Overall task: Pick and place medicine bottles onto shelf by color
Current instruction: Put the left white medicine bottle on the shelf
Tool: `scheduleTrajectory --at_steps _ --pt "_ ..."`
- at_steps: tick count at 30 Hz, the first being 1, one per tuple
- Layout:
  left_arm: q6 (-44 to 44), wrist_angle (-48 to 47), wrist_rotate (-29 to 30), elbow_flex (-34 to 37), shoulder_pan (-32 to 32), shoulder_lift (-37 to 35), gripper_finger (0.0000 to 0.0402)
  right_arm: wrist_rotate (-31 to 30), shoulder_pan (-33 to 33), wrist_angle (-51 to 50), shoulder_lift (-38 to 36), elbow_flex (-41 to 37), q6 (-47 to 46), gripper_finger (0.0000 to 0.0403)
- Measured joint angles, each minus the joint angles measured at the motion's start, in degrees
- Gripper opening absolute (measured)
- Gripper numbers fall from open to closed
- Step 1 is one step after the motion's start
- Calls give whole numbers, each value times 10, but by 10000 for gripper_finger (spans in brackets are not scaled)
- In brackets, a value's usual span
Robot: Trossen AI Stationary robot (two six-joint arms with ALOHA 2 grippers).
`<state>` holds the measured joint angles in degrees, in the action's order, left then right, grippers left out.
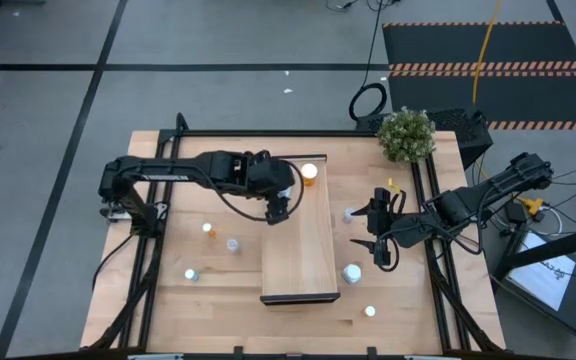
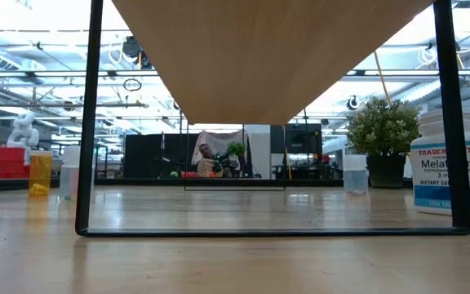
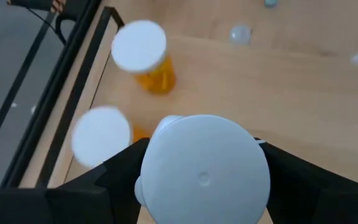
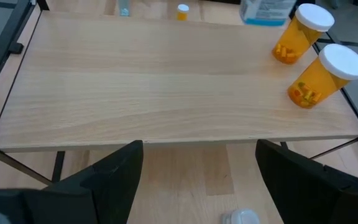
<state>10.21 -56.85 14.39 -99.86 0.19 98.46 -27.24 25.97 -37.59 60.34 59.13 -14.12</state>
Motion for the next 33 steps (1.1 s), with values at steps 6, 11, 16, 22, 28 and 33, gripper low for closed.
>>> scheduleTrajectory --at_steps 6,11,16,22,28,33 --pt "12 -8 0 -1 3 5 260 0 0 0 0 0 -1 309" --pt "22 2 0 4 10 6 260 1 0 0 0 0 -1 309" --pt "31 19 0 39 11 7 260 2 0 0 0 0 -1 309" --pt "34 45 0 69 11 7 260 2 0 0 0 0 -1 309" --pt "34 47 0 75 10 7 260 2 0 0 0 0 0 309" --pt "34 49 0 75 10 7 260 2 0 0 0 0 0 309"
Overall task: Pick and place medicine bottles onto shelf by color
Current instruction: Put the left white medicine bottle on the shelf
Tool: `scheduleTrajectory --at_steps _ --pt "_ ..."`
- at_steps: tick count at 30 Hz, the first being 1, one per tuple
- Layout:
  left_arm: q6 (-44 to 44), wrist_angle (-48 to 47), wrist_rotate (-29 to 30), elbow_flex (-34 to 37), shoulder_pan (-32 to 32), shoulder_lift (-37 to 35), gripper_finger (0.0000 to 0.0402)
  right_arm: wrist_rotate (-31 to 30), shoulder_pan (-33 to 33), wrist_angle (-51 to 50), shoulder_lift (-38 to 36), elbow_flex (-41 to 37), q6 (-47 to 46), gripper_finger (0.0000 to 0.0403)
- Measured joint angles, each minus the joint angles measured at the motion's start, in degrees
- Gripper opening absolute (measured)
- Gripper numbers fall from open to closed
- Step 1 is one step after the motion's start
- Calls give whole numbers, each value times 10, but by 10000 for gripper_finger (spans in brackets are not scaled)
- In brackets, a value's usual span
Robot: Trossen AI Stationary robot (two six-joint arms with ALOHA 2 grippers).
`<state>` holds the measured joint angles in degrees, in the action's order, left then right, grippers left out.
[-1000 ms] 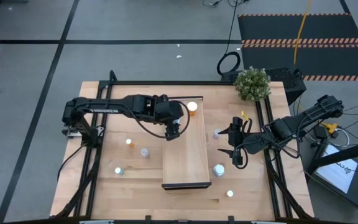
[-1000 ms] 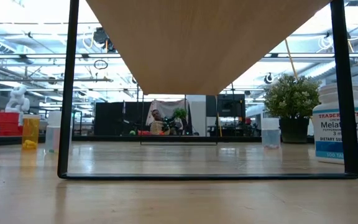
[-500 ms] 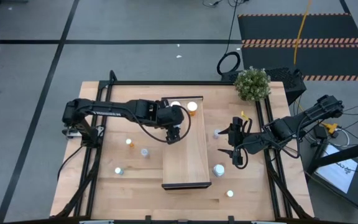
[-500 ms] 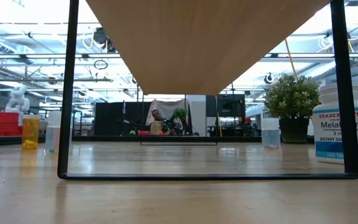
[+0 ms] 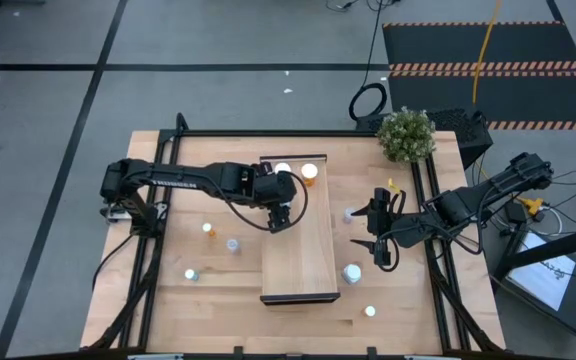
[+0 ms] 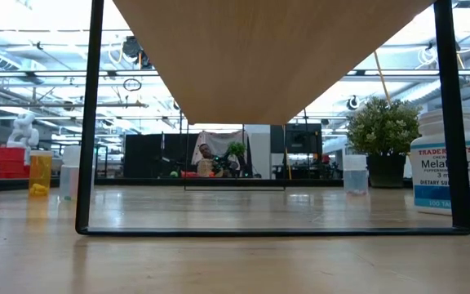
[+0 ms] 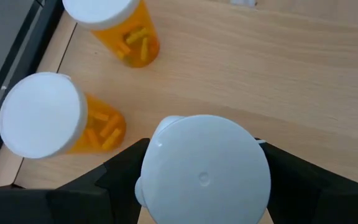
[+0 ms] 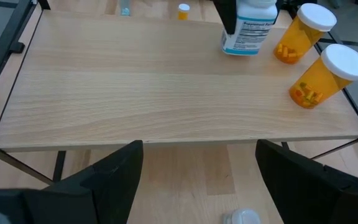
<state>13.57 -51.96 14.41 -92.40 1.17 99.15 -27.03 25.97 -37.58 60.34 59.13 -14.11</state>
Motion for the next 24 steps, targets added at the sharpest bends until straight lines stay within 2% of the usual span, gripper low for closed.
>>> scheduleTrajectory --at_steps 24 --pt "-11 17 4 0 -1 0 260 0 0 0 0 0 0 309"
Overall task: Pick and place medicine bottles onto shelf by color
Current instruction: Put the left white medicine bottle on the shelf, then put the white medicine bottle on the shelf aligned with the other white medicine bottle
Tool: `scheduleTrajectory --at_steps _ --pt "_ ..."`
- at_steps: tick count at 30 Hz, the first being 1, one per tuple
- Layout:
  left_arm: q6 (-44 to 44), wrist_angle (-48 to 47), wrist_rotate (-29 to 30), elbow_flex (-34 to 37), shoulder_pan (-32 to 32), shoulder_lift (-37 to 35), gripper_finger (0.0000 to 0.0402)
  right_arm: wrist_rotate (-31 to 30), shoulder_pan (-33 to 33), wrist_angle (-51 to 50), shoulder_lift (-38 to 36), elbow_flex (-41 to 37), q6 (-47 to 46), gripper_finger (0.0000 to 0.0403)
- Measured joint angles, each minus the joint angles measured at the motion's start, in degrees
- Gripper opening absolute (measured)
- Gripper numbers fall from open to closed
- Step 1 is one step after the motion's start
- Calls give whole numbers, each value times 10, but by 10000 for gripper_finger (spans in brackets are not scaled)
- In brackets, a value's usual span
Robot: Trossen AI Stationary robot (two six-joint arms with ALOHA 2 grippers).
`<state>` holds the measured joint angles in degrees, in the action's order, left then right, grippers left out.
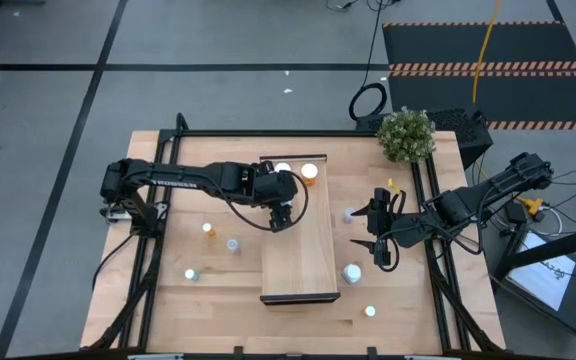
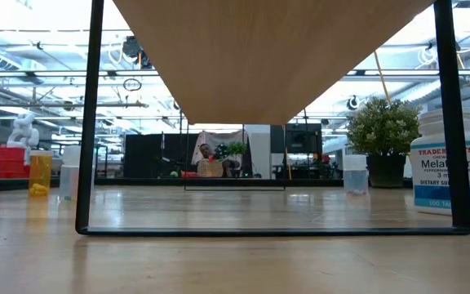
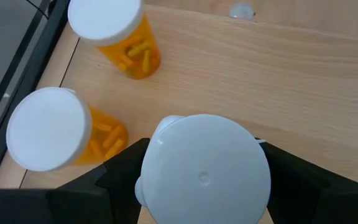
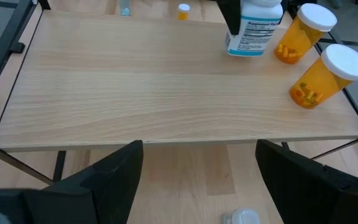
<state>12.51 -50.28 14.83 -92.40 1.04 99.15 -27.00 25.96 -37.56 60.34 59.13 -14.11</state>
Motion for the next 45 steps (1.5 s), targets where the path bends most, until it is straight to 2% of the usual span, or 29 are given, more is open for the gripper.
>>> scheduleTrajectory --at_steps 19,31,38,45 --pt "14 11 3 17 -3 10 263 0 0 -1 0 0 0 309" --pt "17 9 17 18 -3 12 335 0 0 -1 0 0 0 309" --pt "18 26 23 18 -2 -10 339 0 0 -1 0 0 -1 309" --pt "16 51 33 17 3 -64 340 1 0 0 0 0 -7 309"
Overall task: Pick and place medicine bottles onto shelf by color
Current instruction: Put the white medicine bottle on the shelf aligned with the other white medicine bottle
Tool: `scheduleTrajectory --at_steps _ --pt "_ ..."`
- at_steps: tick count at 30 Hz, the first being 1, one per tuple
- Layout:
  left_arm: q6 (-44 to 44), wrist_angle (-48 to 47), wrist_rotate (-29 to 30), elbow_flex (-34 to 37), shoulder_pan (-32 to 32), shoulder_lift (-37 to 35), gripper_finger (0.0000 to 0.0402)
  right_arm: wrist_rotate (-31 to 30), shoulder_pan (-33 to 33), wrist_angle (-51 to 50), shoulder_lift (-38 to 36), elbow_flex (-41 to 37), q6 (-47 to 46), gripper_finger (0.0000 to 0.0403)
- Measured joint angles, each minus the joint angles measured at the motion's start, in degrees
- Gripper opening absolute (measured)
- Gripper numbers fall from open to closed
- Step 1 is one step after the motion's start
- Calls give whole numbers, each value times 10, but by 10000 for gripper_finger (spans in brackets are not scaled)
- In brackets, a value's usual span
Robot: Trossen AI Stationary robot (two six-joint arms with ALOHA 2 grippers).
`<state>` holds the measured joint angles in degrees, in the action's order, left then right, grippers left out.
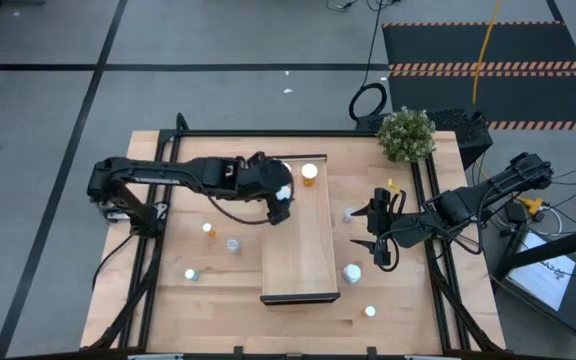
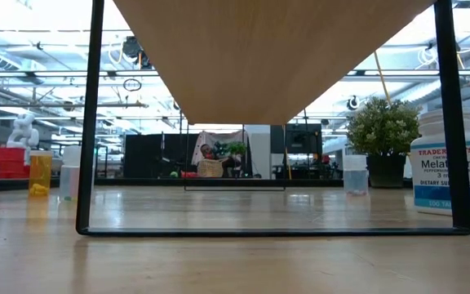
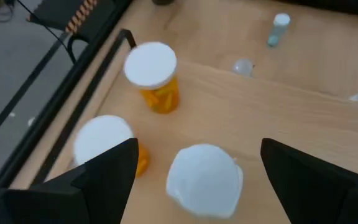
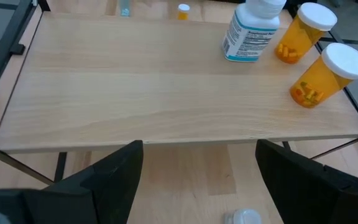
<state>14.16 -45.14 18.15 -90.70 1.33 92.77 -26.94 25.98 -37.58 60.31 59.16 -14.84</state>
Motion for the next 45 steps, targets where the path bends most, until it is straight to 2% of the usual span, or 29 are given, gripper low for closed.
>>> scheduleTrajectory --at_steps 5,11,15,19,25,32,45 --pt "12 -20 22 0 39 -74 340 2 3 -8 0 -1 -24 309" --pt "24 -13 168 63 164 -157 340 32 26 -3 0 -15 -63 309" --pt "27 58 220 144 212 -200 340 55 41 -3 0 -15 -117 309" --pt "5 143 219 214 221 -222 340 95 54 -10 0 -15 -152 309" --pt "-1 187 219 271 212 -228 340 138 58 -30 21 -16 -167 309" --pt "4 193 204 289 206 -228 340 171 60 -46 68 -16 -139 309" --pt "25 193 203 289 220 -226 339 167 59 -20 169 -16 -56 309"
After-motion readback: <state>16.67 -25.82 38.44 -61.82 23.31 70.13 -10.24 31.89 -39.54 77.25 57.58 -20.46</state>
